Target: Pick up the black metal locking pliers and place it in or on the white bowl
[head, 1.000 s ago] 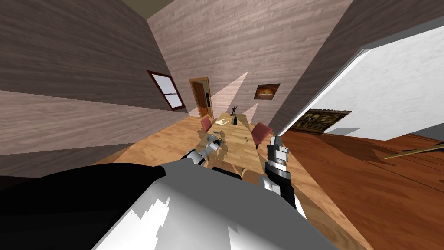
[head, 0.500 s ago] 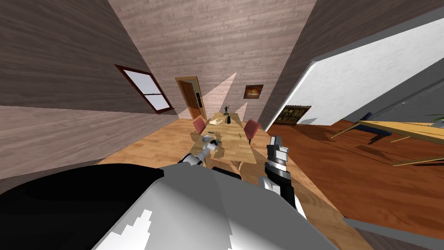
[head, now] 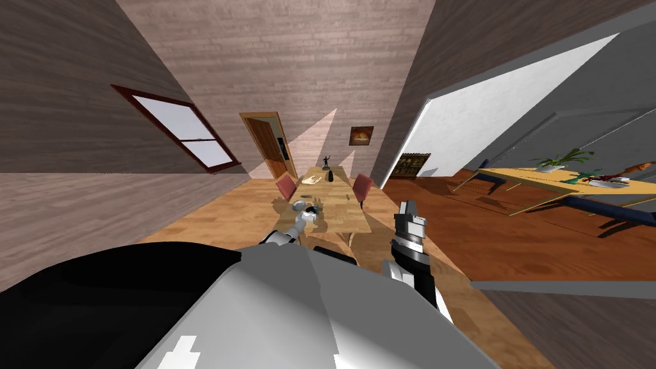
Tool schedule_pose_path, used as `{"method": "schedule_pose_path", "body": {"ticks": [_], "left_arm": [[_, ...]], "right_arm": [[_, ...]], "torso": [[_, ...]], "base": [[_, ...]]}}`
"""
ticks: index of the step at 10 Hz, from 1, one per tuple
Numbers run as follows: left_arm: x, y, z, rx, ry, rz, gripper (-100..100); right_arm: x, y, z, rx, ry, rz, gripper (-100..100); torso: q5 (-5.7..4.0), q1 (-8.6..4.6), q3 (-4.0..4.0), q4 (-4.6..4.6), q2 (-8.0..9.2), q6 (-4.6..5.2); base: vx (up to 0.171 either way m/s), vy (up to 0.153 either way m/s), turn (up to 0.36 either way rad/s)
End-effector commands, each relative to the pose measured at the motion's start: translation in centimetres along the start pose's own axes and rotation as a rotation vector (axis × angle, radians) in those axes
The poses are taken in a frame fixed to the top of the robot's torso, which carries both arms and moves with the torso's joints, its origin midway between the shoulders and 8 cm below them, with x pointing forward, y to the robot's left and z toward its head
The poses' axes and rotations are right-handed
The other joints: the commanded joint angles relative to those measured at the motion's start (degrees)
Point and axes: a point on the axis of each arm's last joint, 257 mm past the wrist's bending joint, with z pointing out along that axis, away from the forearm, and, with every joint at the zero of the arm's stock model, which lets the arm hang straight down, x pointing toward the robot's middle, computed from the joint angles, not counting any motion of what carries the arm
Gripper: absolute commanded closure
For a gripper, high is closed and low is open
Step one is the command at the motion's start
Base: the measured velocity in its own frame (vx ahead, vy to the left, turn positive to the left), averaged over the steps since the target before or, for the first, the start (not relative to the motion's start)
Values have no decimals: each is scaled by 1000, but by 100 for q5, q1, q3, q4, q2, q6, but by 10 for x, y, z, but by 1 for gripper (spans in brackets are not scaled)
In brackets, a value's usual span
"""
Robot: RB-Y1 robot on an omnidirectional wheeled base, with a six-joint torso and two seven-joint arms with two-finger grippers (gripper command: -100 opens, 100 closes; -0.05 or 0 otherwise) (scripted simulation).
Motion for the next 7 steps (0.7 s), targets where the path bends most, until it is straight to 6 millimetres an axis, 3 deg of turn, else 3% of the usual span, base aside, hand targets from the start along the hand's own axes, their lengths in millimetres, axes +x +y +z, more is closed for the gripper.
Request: {"method": "schedule_pose_path", "body": {"ticks": [1, 3, 4, 6, 7], "left_arm": [[-31, 9, -6, -11, -43, -26, 100], [-41, -3, -8, 13, -57, -61, 100], [-69, 2, -17, 11, -95, -75, 100], [-82, -3, -19, 23, -115, -109, 100], [-113, 8, -29, 11, -159, -121, 100]], "right_arm": [[0, 0, 0, 0, 0, 0, 0], [0, 0, 0, 0, 0, 0, 0], [0, 0, 0, 0, 0, 0, 0], [0, 0, 0, 0, 0, 0, 0], [0, 0, 0, 0, 0, 0, 0]], "torso": [[0, 0, 0, 0, 0, 0], [0, -2, 4, 1, 7, 4], [-1, 0, 0, 2, -2, 0], [1, -4, 5, 3, 7, 9], [-1, -3, 1, 2, 0, 1]], "base": [[-42, 5, -352], [-38, 3, -181], [-41, 1, -321], [-43, 0, -215], [-43, -1, -329]]}}
